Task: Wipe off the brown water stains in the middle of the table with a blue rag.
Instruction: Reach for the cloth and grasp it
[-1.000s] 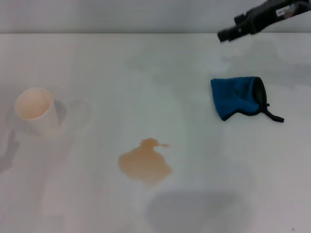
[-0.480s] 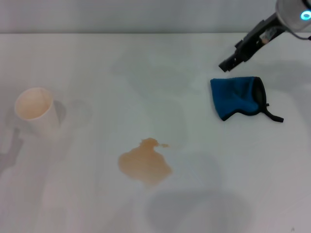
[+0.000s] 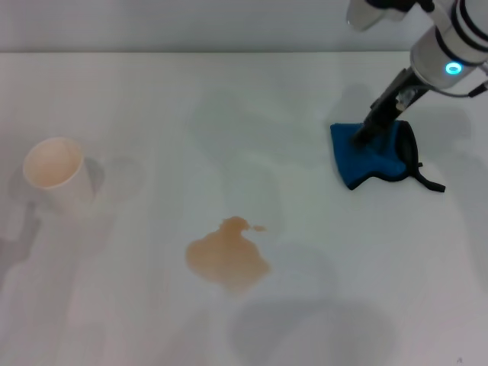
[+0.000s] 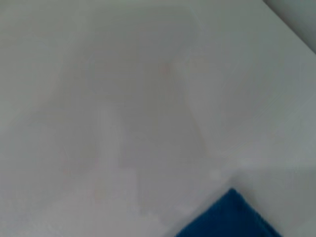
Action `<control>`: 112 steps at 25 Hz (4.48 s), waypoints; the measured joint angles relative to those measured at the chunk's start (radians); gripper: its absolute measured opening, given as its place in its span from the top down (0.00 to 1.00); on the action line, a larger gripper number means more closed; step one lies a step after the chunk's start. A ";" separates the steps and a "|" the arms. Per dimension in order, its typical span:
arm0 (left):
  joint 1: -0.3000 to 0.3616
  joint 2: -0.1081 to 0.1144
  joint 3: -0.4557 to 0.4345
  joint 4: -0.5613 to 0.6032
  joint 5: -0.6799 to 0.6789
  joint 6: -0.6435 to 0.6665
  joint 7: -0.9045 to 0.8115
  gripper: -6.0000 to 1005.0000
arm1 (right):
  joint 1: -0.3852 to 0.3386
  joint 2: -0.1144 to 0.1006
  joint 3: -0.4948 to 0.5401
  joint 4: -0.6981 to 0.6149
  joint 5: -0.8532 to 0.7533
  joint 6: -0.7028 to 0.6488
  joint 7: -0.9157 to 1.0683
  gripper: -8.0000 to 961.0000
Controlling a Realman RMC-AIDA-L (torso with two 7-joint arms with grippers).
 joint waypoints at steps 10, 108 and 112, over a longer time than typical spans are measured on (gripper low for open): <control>0.000 -0.003 0.003 0.003 0.017 0.000 0.000 0.13 | 0.002 0.004 -0.010 0.147 -0.027 0.144 0.001 0.16; -0.003 0.002 0.003 0.005 0.020 0.034 -0.008 0.13 | -0.049 0.006 -0.236 0.074 0.097 0.093 0.001 0.79; -0.004 0.002 0.003 0.005 0.020 0.034 -0.008 0.13 | -0.050 0.006 -0.237 0.079 0.097 0.102 0.000 0.62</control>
